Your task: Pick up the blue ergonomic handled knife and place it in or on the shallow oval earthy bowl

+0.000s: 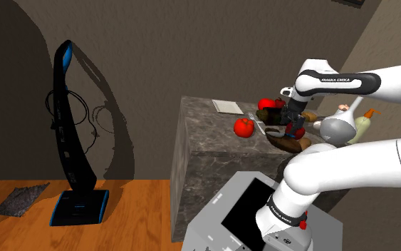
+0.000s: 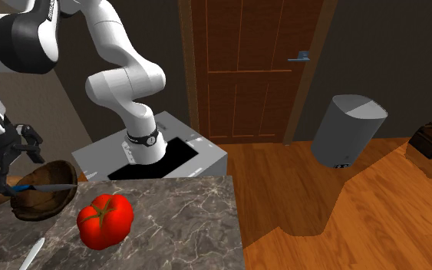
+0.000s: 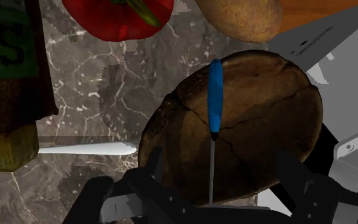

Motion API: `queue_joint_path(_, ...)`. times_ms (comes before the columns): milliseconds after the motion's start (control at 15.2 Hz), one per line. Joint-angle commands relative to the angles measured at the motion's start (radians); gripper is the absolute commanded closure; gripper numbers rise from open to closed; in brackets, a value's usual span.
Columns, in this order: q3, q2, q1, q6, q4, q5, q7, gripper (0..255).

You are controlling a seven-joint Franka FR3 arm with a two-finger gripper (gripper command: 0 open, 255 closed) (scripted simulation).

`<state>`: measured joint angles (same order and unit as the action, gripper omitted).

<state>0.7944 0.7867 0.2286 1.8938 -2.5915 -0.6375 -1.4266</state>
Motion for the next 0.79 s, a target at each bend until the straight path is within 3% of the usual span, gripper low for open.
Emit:
queue_joint_path(0, -0.021, 0.010, -0.001, -0.035, 0.023, 0.015, -0.003, 0)
queue_joint_path(198, -0.075, 0.026, -0.008, -0.127, 0.095, 0.057, -0.011, 0)
queue_joint_path(726, -0.075, 0.026, -0.008, -0.127, 0.095, 0.057, -0.011, 0)
